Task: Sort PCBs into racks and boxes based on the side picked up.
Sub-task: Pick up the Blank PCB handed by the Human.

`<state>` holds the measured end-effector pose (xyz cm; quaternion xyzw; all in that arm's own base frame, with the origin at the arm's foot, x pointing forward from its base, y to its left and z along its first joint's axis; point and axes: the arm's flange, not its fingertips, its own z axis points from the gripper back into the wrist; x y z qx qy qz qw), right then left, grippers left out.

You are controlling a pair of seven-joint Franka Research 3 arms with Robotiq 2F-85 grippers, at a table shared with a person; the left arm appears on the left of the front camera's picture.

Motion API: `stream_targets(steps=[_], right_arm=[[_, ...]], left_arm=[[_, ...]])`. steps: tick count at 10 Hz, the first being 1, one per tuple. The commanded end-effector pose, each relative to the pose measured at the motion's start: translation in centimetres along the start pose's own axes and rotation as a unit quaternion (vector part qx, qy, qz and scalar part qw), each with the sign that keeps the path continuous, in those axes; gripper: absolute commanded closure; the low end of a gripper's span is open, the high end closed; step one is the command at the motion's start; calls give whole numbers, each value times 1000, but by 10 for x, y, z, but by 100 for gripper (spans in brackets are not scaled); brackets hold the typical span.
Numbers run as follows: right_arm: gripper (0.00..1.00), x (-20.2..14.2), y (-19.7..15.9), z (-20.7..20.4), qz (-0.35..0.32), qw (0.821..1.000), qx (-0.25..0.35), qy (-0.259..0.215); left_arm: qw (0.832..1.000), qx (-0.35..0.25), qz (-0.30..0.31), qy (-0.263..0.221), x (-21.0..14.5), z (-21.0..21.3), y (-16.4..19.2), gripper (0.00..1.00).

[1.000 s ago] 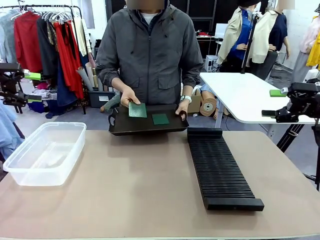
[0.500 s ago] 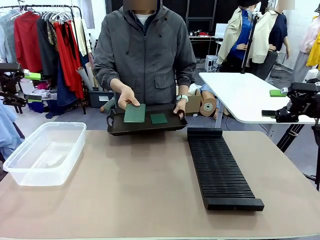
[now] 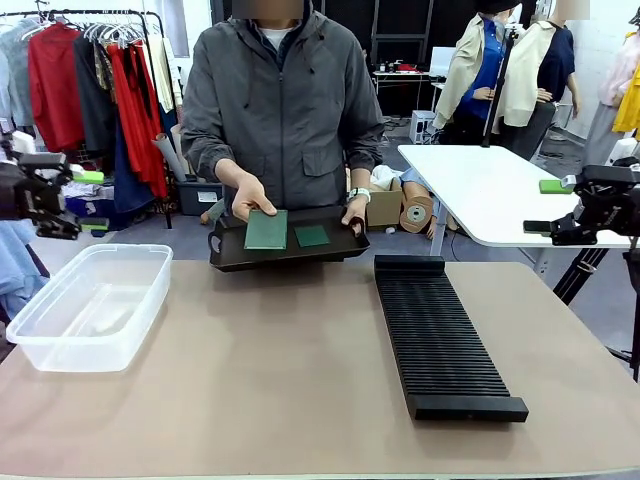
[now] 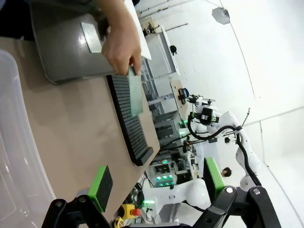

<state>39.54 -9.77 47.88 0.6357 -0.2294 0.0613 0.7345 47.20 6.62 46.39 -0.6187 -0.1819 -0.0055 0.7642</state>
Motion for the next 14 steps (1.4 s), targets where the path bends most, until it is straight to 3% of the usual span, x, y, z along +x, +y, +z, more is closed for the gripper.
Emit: stream_targets(steps=[1, 7, 14], right_arm=[[0, 0, 1, 1, 3, 1000, 4, 1], [0, 0, 1, 1, 3, 1000, 4, 1], [0, 0, 1, 1, 3, 1000, 4, 1]], left_arm=[[999, -12, 25, 21, 15, -19, 15, 0], [992, -62, 54, 98, 33, -89, 59, 0], [991, -102, 20, 84, 35, -160, 88, 0]])
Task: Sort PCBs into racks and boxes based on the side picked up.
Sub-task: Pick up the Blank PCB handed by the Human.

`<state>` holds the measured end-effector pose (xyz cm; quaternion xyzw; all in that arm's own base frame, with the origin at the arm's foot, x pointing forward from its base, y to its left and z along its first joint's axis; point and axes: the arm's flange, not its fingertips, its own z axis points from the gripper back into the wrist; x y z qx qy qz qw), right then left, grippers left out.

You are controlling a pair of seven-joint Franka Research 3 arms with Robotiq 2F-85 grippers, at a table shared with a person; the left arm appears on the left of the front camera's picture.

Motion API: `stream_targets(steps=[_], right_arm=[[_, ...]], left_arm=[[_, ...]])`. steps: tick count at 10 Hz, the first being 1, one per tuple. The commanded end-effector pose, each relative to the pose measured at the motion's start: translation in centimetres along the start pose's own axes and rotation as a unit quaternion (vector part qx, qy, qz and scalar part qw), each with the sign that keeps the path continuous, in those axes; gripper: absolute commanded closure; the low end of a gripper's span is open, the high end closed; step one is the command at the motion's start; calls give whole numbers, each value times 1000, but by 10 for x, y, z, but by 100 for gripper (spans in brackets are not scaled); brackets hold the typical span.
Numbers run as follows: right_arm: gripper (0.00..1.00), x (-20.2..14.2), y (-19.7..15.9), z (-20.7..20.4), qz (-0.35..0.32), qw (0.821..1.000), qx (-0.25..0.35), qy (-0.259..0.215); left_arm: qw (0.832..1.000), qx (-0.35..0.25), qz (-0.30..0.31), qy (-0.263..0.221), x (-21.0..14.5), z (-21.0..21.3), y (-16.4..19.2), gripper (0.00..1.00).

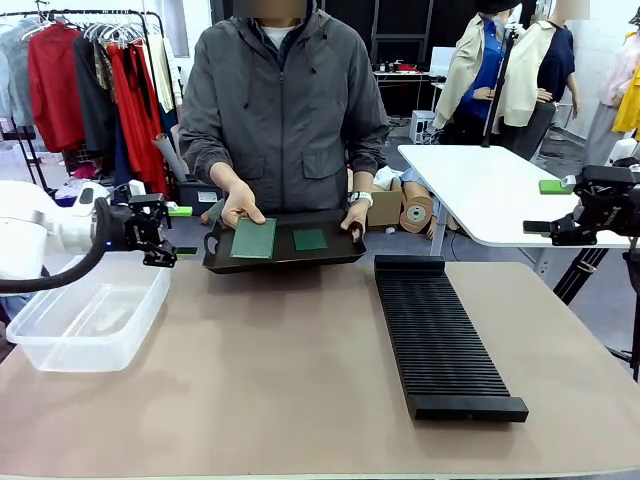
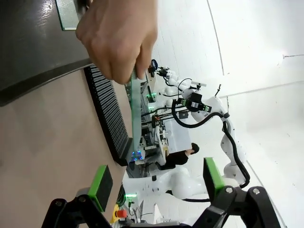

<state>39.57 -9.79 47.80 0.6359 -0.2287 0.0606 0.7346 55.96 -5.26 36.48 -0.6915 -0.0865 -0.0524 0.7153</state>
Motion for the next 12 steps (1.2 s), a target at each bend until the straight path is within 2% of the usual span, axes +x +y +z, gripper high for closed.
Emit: stream_targets(steps=[1, 8, 11, 12], right_arm=[[0, 0, 2, 1, 4, 1000, 4, 1], [0, 0, 2, 1, 4, 1000, 4, 1], [0, 0, 2, 1, 4, 1000, 4, 1], [0, 0, 2, 1, 4, 1000, 4, 1]], left_arm=[[1000, -11, -27, -2, 10, -15, 7, 0], [998, -24, -34, 45, 18, -75, 27, 0], [999, -15, -40, 19, 33, -80, 41, 0], [999, -20, -40, 19, 36, -83, 46, 5]])
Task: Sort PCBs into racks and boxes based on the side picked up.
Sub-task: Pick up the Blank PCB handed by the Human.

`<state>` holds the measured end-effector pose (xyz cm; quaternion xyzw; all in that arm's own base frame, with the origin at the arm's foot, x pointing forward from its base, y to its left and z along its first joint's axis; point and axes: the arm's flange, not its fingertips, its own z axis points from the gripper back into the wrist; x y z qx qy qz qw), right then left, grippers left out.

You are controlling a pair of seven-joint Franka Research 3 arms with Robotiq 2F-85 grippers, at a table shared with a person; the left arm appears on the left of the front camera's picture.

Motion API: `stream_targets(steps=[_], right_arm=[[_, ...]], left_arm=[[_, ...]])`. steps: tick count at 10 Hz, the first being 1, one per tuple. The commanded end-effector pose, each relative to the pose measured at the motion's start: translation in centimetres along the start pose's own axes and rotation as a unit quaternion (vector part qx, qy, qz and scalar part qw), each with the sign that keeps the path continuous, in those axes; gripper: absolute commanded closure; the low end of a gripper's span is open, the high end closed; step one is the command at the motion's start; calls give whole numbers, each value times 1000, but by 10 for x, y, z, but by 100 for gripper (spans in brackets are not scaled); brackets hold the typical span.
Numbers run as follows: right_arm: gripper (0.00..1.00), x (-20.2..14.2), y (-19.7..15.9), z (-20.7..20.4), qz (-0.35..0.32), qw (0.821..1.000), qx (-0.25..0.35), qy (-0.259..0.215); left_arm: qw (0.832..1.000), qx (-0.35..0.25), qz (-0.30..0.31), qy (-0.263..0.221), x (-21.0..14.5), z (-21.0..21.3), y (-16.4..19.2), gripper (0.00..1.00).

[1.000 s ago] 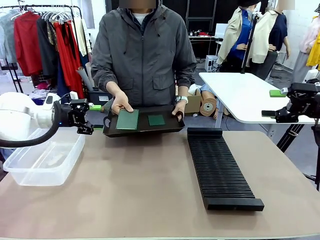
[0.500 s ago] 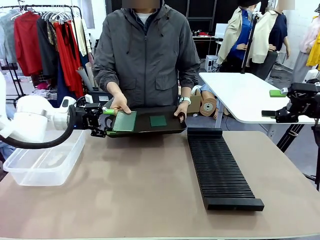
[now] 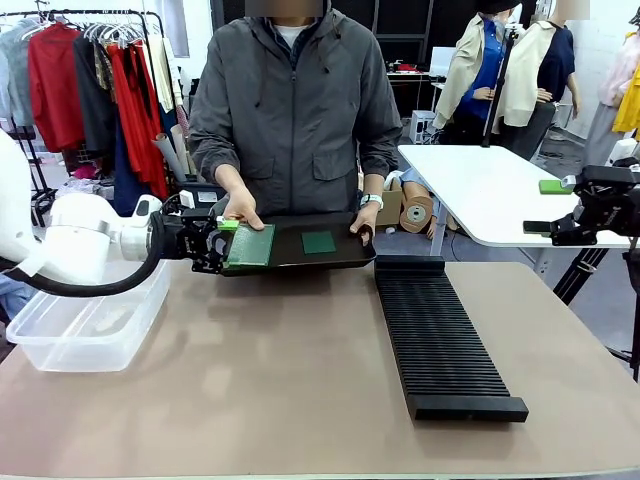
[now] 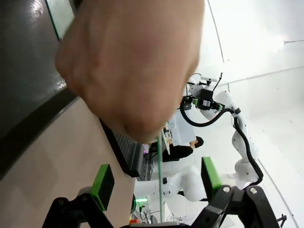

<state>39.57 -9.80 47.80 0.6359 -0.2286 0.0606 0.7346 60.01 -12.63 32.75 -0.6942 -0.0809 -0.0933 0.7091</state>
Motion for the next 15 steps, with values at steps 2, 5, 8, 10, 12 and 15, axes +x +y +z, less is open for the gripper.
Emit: stream_targets(steps=[2, 5, 8, 10, 12, 15], right_arm=[[0, 0, 2, 1, 4, 1000, 4, 1], [0, 0, 2, 1, 4, 1000, 4, 1], [0, 0, 2, 1, 4, 1000, 4, 1], [0, 0, 2, 1, 4, 1000, 4, 1], [0, 0, 2, 1, 4, 1000, 4, 1], [0, 0, 2, 1, 4, 1000, 4, 1]], left_arm=[[999, -23, -19, -14, 11, -13, 8, 24], [999, -36, -9, -2, 9, -19, 3, 67], [999, -33, -3, -5, 9, -18, 5, 100], [1000, -30, 3, -4, 9, -18, 6, 100], [1000, -28, 5, -2, 9, -19, 7, 100], [1000, -25, -1, 1, 7, -18, 8, 100]])
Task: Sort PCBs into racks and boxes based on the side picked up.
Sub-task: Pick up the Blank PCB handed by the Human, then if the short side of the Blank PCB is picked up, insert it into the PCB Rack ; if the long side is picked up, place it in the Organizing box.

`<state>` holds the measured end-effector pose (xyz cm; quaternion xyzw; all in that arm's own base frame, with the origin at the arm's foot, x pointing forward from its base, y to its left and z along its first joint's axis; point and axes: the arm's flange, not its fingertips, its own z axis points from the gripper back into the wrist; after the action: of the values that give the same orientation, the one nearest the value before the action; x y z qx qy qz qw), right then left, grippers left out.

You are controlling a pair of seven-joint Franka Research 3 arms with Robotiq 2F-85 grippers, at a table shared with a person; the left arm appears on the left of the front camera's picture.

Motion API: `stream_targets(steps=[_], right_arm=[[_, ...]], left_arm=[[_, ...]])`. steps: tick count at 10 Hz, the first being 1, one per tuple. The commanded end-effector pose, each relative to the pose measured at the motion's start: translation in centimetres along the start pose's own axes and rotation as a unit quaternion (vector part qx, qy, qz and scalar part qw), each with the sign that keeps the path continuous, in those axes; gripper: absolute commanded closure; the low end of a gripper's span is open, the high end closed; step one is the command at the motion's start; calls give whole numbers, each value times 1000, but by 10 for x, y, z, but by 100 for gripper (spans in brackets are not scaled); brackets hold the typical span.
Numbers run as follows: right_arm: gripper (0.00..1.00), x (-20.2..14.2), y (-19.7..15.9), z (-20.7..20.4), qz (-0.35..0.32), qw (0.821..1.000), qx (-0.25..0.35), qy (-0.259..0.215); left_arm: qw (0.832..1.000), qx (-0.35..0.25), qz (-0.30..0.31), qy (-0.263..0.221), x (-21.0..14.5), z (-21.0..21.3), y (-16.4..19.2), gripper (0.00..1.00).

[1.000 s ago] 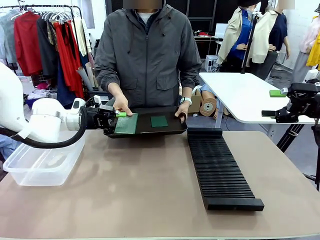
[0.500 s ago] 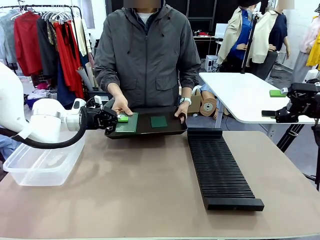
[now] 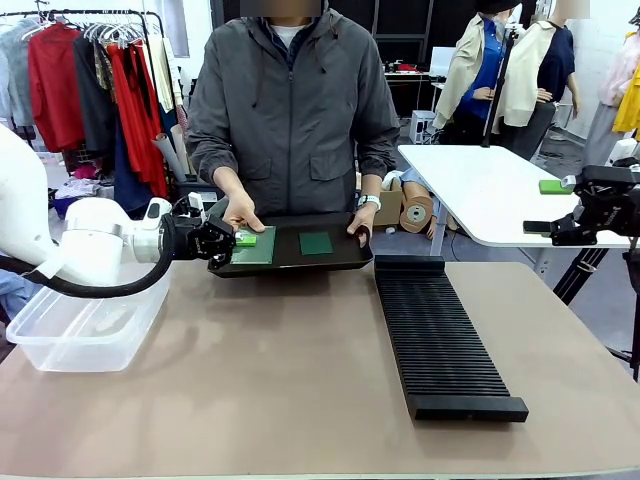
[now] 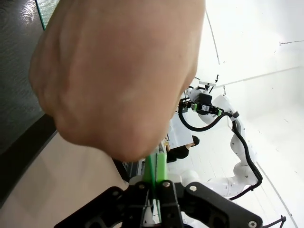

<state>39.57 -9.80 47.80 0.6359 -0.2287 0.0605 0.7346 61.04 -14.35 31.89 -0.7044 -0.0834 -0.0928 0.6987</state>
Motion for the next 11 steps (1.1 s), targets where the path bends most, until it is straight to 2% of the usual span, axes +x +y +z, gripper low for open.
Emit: stream_targets(steps=[1, 11], right_arm=[[0, 0, 2, 1, 4, 1000, 4, 1], [0, 0, 2, 1, 4, 1000, 4, 1]], left_arm=[[1000, -11, 0, 5, -1, -1, -2, 100], [1000, -11, 0, 5, -1, -1, -2, 100]])
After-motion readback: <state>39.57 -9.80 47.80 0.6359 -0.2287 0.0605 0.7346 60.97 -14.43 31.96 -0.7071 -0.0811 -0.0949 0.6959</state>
